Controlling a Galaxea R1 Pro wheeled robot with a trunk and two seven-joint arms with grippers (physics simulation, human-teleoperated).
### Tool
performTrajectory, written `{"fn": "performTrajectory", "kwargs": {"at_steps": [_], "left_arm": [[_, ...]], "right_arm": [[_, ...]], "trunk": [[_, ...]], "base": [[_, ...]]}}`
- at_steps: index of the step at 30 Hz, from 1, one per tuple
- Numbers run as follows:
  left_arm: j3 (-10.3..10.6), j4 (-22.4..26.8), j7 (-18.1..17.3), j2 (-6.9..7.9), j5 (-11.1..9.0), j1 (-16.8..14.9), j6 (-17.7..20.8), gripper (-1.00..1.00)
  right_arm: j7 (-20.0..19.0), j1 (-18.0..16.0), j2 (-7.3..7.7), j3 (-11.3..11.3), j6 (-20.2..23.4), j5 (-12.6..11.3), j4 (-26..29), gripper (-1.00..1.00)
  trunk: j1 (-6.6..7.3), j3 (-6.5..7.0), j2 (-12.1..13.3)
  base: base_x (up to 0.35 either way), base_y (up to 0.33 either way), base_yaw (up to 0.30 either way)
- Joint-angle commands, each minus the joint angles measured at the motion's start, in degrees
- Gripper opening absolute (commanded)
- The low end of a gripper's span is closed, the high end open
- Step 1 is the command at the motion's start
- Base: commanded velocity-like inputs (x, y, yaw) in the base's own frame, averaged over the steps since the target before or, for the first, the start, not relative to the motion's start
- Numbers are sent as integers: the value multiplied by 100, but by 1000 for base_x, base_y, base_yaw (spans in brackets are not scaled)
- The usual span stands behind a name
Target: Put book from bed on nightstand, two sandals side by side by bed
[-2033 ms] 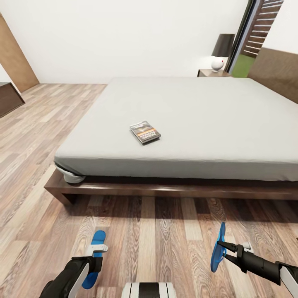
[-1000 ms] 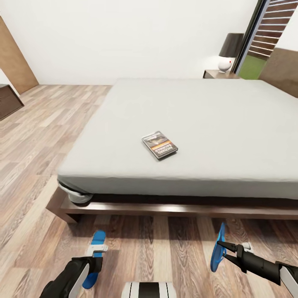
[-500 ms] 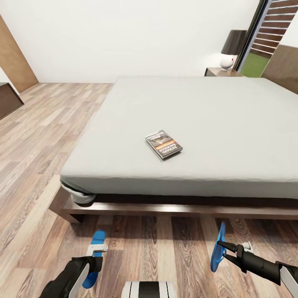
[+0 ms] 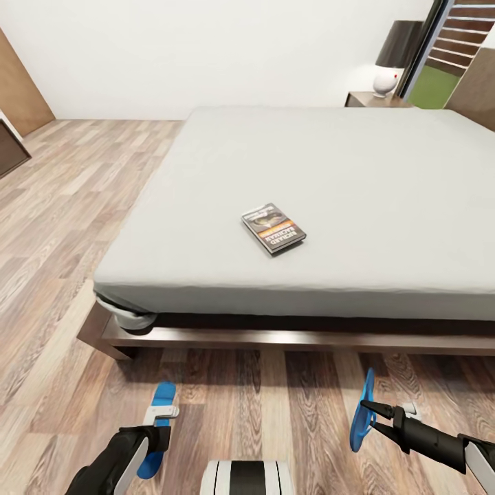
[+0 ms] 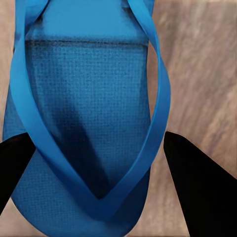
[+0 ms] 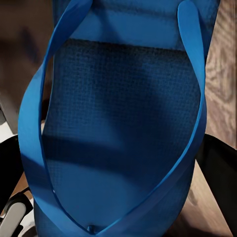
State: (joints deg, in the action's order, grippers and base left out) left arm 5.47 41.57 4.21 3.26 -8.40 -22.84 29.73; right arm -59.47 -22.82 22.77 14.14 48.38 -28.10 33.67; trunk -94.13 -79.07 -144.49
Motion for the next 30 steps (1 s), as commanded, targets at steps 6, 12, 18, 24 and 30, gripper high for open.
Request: {"fn": "performTrajectory", "kwargs": {"at_steps": [6, 12, 18, 24, 30], "left_arm": [[33, 9, 36, 8, -56, -1, 21, -100], [33, -3, 31, 10, -61, -1, -719, -100], [-73, -32, 36, 16, -67, -1, -1197, -100], [-109, -35, 43, 17, -65, -1, -1223, -100], [-111, -35, 53, 16, -65, -1, -1224, -100]], "right_arm": [[-13, -3, 0, 10, 31, -11, 0, -100], [-13, -3, 0, 10, 31, -11, 0, -100], [-16, -3, 0, 10, 31, -11, 0, -100], [-15, -3, 0, 10, 31, -11, 1, -100], [-13, -3, 0, 10, 31, -11, 1, -100]], "trunk": [[-14, -137, -10], [-27, -248, -16], [-27, -248, -16], [-42, -381, -24], [-58, -514, -33]], "base": [[0, 0, 0], [0, 0, 0], [0, 0, 0], [0, 0, 0], [0, 0, 0]]}}
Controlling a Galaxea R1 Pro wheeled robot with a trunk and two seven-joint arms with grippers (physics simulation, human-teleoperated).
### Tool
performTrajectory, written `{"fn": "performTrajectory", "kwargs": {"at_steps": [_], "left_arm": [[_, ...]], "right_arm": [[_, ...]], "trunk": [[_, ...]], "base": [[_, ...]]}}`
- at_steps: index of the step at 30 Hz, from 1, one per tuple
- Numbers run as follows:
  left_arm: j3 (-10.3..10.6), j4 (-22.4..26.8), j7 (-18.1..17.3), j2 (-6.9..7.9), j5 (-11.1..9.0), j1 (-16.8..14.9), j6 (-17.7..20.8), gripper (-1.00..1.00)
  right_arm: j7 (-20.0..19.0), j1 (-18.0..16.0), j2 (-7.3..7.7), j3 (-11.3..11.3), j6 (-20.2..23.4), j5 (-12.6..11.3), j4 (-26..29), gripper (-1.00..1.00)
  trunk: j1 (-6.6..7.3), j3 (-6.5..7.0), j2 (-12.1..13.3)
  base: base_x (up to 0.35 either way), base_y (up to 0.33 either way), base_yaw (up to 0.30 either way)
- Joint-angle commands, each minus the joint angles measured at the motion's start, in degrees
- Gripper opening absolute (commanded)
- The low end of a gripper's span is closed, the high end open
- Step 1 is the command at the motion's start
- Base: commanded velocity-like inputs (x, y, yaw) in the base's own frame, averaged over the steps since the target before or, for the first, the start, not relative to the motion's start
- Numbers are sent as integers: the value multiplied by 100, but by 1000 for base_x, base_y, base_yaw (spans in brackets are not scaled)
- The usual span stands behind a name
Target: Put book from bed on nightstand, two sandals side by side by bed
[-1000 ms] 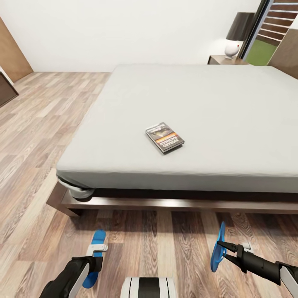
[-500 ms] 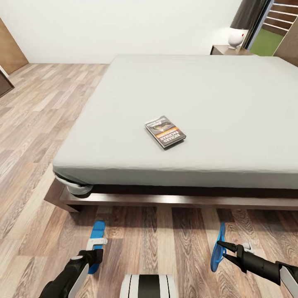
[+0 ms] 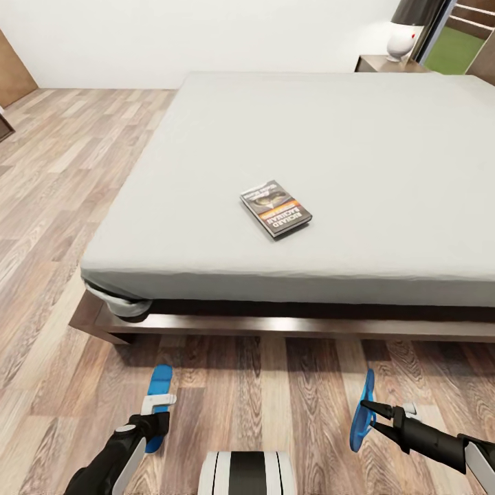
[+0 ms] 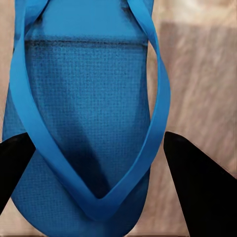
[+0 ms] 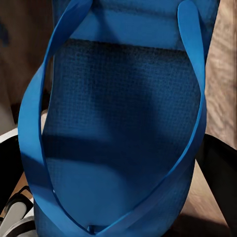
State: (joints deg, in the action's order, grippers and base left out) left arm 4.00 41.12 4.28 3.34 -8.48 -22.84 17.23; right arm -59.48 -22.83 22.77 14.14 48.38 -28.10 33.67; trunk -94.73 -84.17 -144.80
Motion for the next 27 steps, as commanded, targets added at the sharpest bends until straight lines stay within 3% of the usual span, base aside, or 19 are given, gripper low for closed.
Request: {"fn": "performTrajectory", "kwargs": {"at_steps": [1, 14, 27], "left_arm": [[35, 10, 46, 9, -57, -1, 26, -100], [36, 10, 46, 8, -57, -1, 26, -100], [38, 10, 53, 4, -57, -1, 22, -100]], "right_arm": [[-12, -2, -1, 10, 31, -11, -1, -100], [-12, -2, -1, 10, 31, -11, -1, -100], [-13, -2, -1, 10, 31, -11, -1, -100]], "trunk": [[-1, -26, -3], [-35, -314, -20], [-37, -336, -22]], "base": [[0, 0, 0], [0, 0, 0], [0, 0, 0]]}}
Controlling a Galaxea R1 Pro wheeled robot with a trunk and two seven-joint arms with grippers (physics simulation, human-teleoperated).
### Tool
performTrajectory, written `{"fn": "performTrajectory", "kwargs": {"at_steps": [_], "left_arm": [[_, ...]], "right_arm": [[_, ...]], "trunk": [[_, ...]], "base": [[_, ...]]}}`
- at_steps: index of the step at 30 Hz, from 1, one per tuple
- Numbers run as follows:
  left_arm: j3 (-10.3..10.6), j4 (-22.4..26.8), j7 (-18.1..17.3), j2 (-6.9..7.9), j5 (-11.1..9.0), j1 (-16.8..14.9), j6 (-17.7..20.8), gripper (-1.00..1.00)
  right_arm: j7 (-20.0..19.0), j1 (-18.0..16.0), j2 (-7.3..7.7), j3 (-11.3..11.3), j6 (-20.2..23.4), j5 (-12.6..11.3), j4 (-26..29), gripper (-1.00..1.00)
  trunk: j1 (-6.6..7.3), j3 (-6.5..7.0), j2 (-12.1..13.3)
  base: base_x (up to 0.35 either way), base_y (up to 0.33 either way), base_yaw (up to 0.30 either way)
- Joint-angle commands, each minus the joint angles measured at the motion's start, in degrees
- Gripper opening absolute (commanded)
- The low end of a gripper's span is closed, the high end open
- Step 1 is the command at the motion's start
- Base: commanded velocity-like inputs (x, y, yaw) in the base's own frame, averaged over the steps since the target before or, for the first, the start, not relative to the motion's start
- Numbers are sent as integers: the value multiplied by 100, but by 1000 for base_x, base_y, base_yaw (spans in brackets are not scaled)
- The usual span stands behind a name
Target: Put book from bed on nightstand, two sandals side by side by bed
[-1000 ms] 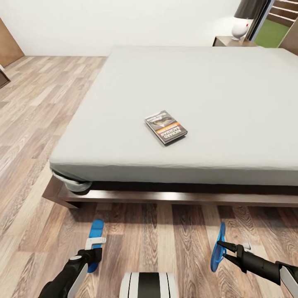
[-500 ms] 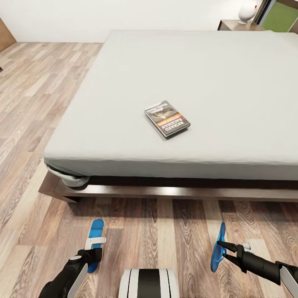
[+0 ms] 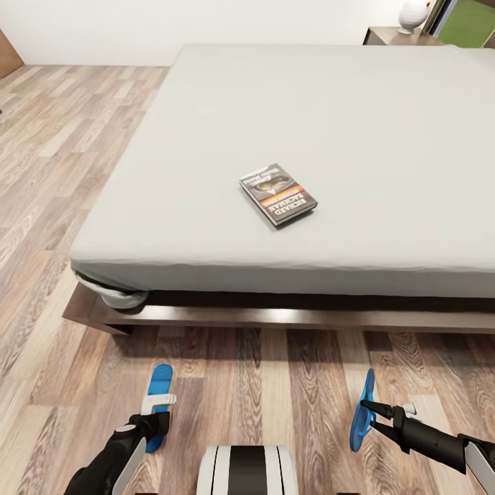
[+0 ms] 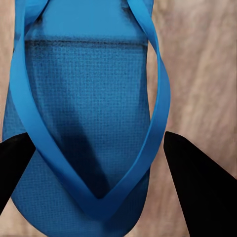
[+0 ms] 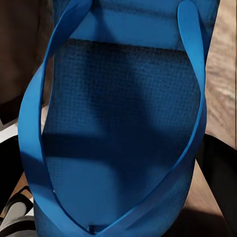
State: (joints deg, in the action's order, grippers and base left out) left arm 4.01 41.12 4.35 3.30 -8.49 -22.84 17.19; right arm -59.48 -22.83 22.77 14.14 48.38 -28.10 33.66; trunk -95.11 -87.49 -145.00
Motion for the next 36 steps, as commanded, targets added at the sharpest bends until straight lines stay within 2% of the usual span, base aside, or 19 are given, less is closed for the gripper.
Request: {"fn": "performTrajectory", "kwargs": {"at_steps": [1, 11, 22, 26, 36], "left_arm": [[37, 11, 47, 7, -56, -1, 25, -100], [39, 11, 48, 4, -56, -1, 21, -100], [39, 11, 48, 4, -56, -1, 21, -100], [39, 11, 52, 4, -52, -1, 21, -100], [39, 11, 50, 4, -48, -1, 21, -100]], "right_arm": [[-14, -2, -1, 10, 31, -12, 0, -100], [-14, -2, -1, 10, 31, -12, 0, -100], [-11, -2, -1, 10, 31, -12, 0, -100], [-11, -2, -1, 10, 31, -12, 0, -100], [-11, -2, -1, 10, 31, -12, 3, -100]], "trunk": [[-1, -26, -3], [-27, -248, -16], [-27, -248, -16], [-37, -336, -22], [-37, -336, -22]], "base": [[0, 0, 0], [0, 0, 0], [0, 0, 0], [0, 0, 0], [0, 0, 0]]}}
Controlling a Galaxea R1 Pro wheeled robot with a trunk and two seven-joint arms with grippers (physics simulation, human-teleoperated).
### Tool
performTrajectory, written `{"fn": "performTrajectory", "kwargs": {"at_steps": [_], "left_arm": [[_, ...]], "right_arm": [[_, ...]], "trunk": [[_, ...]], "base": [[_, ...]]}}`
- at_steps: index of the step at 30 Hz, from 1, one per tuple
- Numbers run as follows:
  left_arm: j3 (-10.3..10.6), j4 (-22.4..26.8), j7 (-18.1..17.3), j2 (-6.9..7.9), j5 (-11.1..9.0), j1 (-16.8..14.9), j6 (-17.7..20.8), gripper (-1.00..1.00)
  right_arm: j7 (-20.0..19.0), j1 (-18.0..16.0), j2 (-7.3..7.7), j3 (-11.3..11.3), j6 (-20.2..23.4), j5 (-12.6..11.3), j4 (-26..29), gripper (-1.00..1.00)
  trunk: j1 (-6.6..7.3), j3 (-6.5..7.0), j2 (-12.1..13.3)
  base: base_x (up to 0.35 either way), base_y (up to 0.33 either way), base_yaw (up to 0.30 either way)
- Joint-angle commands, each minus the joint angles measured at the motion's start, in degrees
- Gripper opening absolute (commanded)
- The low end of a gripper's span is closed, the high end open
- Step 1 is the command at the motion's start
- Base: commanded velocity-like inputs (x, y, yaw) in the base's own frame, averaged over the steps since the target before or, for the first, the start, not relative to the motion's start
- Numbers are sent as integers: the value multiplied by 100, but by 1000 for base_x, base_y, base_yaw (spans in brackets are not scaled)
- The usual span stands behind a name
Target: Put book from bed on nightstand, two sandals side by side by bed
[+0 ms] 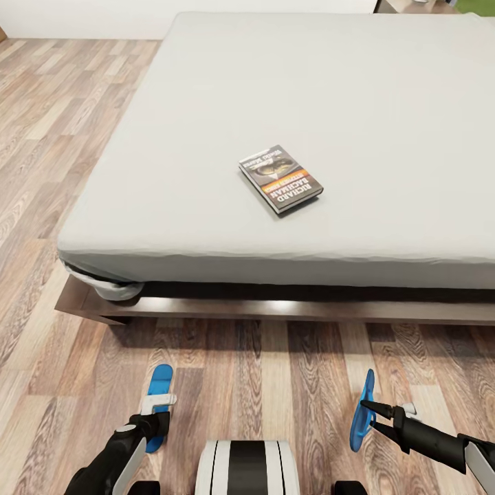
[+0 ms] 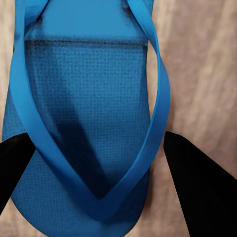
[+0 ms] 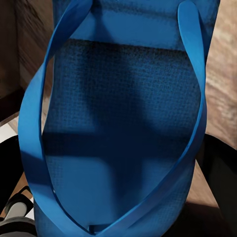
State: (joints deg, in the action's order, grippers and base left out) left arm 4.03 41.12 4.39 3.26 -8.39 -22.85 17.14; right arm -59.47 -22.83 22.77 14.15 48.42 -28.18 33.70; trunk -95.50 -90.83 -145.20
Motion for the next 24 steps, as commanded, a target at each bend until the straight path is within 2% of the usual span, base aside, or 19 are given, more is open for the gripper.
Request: {"fn": "performTrajectory", "kwargs": {"at_steps": [1, 17, 24], "left_arm": [[37, 10, 46, 8, -58, 0, 26, -100], [32, 10, 45, 8, -58, 0, 26, -100], [29, 10, 45, 9, -58, 0, 26, -100]], "right_arm": [[-14, -2, -1, 9, 27, -3, -1, -100], [-14, -2, -1, 9, 27, -3, -1, -100], [-15, -2, -1, 9, 27, -3, -3, -100]], "trunk": [[1, -3, -1], [1, -3, -1], [1, -3, -1]], "base": [[0, 0, 0], [15, 0, 0], [227, 37, 0]]}}
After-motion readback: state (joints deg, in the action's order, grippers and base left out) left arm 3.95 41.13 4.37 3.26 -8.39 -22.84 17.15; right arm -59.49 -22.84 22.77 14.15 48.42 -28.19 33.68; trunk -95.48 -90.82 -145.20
